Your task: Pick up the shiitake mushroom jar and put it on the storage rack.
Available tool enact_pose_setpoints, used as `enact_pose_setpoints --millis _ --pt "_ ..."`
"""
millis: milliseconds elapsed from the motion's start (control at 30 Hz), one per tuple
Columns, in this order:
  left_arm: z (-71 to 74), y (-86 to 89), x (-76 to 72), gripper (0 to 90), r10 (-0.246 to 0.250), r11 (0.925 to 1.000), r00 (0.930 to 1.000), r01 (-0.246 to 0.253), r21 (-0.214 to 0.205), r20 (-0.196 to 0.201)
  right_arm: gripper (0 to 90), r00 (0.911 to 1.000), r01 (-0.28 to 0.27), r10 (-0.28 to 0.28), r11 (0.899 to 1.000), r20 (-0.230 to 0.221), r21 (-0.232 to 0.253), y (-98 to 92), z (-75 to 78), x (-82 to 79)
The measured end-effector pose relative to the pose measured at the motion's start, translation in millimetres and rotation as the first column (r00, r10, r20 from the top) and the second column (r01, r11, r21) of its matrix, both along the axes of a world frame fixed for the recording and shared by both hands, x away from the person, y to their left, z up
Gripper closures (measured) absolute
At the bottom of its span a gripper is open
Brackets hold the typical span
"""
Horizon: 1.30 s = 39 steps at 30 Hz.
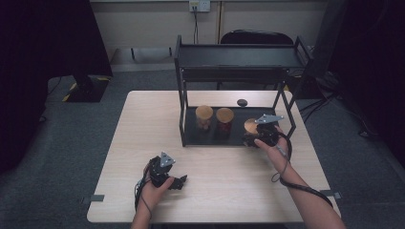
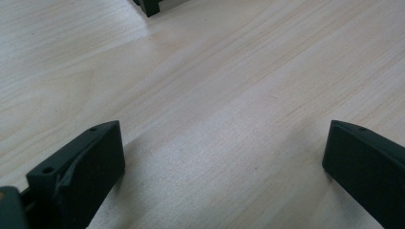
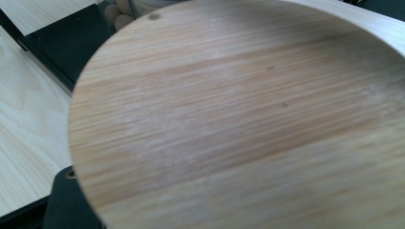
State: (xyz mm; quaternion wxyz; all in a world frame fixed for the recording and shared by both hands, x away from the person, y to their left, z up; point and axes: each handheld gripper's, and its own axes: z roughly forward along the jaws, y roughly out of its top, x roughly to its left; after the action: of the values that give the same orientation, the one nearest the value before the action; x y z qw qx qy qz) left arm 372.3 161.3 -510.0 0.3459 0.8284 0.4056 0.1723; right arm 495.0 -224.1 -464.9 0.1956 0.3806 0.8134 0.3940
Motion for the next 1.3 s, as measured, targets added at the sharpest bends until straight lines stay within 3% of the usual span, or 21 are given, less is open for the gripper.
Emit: enact_pose_setpoints --millis 1300 --pt "0.0 0.0 0.0 0.1 0.000 1.0000 1.0000 0.000 0.000 0.000 25.1 1.0000 0.005 -0.005 1.000 -0.003 -0.005 6.3 -1.0 15.2"
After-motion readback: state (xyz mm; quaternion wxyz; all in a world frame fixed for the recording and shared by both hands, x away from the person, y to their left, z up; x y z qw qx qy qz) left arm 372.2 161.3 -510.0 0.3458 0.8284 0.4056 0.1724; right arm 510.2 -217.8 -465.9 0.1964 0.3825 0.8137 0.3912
